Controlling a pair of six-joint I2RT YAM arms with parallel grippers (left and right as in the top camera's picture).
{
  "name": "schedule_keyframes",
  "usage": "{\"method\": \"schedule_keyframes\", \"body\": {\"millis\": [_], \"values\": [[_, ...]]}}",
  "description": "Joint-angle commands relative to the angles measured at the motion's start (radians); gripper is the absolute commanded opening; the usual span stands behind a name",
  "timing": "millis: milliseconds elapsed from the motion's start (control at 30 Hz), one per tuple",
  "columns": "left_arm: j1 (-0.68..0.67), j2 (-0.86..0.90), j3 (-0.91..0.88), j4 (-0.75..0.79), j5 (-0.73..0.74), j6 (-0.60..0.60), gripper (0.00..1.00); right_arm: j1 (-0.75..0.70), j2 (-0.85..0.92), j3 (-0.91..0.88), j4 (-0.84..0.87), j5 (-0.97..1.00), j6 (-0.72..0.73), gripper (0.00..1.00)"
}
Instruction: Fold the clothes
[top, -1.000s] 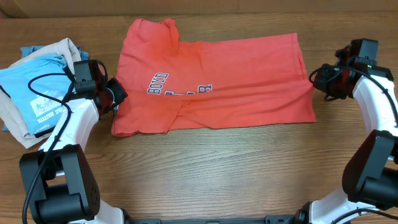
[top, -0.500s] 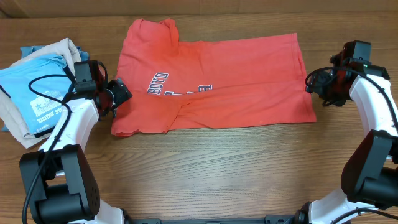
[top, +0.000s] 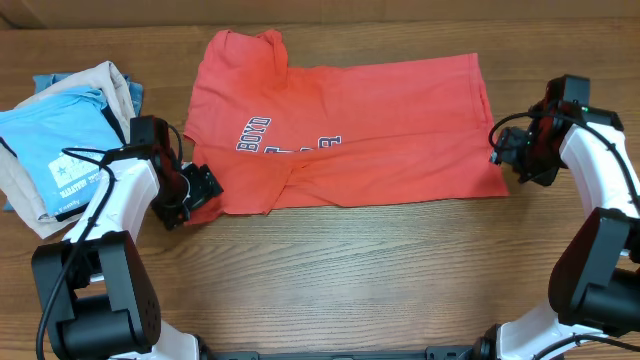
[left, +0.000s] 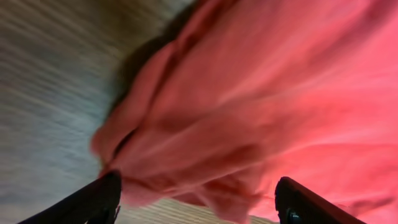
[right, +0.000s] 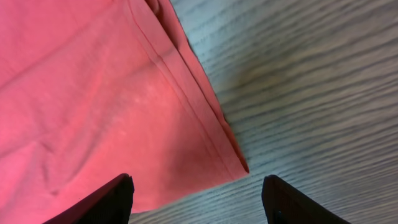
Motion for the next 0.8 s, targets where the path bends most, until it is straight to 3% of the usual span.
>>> {"method": "schedule_keyframes", "body": {"millis": [0,133,500,767], "values": [[-0.009,0.010,-0.003,-0.006,-0.103,0.009,0.82,-0.002,0.003,-0.048,0.032,0.005,0.005,0.70],[-0.009,0.010,-0.003,0.005,-0.164,0.008,0.82,-0.002,0.003,-0.066,0.037,0.006,0.023,0.70],[-0.009,0.010,-0.003,0.030,-0.156,0.009,0.85,-0.002,0.003,-0.067,0.031,0.006,0.027,0.70],[-0.014,0.009,0.030,0.176,-0.030,0.074,0.79,-0.002,0.003,-0.067,0.031,0.006,0.027,0.70]]}}
